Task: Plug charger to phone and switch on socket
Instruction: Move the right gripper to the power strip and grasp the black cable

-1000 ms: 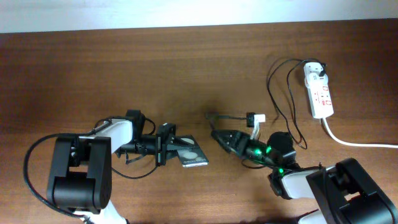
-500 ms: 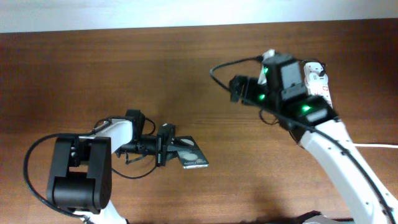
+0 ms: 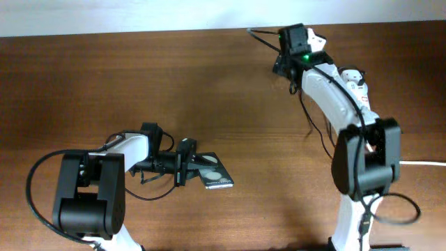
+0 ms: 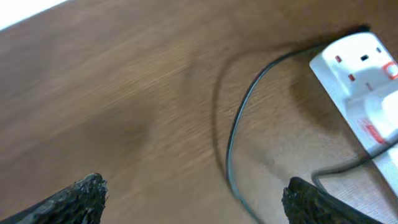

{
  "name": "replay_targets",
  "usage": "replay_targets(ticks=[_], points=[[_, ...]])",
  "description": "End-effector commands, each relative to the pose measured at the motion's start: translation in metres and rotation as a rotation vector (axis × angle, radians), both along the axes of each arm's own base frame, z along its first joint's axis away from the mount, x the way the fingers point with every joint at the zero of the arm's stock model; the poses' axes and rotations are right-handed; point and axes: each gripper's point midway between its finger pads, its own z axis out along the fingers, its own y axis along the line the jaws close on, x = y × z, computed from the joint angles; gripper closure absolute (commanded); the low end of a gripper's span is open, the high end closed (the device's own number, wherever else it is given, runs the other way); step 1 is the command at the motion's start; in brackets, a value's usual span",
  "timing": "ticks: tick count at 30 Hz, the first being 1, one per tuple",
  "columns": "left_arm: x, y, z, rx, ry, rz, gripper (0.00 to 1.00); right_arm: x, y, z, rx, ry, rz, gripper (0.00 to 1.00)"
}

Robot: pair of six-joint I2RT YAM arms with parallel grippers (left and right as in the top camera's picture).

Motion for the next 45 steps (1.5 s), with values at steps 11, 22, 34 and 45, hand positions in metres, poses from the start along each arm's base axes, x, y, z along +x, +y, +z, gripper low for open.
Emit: replay_targets(ticks=[11,22,34,45], points=[[0.003,0.000,0.004,-0.006,-0.017,0.003,1.00,0.029,-0.048,-0.087,0.032,0.013,-0.151,0.25],[0.003,0.000,0.004,-0.006,-0.016,0.003,1.00,0.009,0.065,-0.097,-0.023,0.175,0.411,0.96],[0.003,0.000,0.004,-0.006,-0.016,0.003,1.00,-0.085,0.104,-0.061,0.072,0.576,0.489,0.01],[0.003,0.000,0.004,-0.006,-0.016,0.003,1.00,0.018,0.030,-0.102,0.229,0.282,0.070,0.29]])
